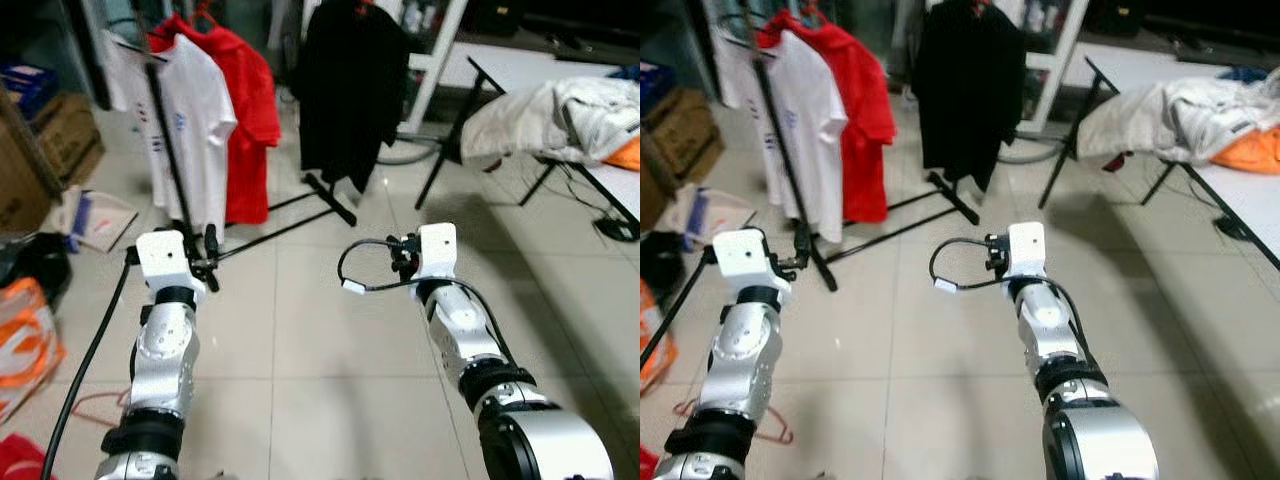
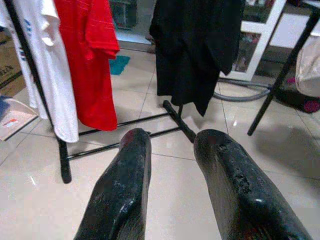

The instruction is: Hang hanger

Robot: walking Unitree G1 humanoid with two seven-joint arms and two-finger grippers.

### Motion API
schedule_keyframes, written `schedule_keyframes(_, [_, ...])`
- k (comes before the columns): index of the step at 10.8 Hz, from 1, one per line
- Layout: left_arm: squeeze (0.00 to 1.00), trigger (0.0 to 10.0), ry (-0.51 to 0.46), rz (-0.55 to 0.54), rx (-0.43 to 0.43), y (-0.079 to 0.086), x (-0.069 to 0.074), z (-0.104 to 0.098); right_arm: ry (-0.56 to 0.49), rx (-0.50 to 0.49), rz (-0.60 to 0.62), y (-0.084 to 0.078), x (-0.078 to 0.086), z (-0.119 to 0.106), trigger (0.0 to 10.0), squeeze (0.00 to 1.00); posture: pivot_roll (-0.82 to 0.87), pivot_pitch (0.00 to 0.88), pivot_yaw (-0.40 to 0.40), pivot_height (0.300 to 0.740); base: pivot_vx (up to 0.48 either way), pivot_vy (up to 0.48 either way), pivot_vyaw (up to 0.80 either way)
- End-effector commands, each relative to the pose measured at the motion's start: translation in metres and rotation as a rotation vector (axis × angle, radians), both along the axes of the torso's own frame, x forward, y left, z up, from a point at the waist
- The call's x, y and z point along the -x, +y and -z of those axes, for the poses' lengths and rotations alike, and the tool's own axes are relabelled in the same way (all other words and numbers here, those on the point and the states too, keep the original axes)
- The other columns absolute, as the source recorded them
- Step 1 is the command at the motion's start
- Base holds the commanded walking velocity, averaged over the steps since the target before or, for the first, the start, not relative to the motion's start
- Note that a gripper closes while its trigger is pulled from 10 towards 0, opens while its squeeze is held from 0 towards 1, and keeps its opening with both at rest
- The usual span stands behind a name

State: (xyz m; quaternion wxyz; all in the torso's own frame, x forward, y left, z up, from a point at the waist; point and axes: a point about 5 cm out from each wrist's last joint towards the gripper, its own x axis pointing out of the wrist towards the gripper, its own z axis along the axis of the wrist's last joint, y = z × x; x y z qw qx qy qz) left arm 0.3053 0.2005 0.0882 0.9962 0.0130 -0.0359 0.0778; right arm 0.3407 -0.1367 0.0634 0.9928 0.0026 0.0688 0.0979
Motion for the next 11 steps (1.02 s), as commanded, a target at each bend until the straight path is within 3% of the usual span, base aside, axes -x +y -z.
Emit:
schedule_keyframes(1, [0.00,10.0,0.009,0.016,-0.001,-0.0056,-0.0029,0.0000,0.004,-0.003,0.014,-0.0047,-0.0017,-0.0016,10.0,0.00,0.04,0.062,-0.102,0.740,0.480,0.000,0.00])
schedule_keyframes(5, [0.00,10.0,0.006,0.044,-0.022,-0.0088,-0.0037,-0.0016,0.005,-0.011,0.011,-0.0029,-0.0005,-0.0002,10.0,0.00,0.04,0.066,-0.097,0.740,0.480,0.000,0.00])
schedule_keyframes(11, [0.00,10.0,0.004,0.074,-0.053,-0.0114,-0.0059,-0.0029,0.022,-0.005,0.007,-0.0030,-0.0007,0.0012,10.0,0.00,0.04,0.049,-0.095,0.740,0.480,0.000,-0.80])
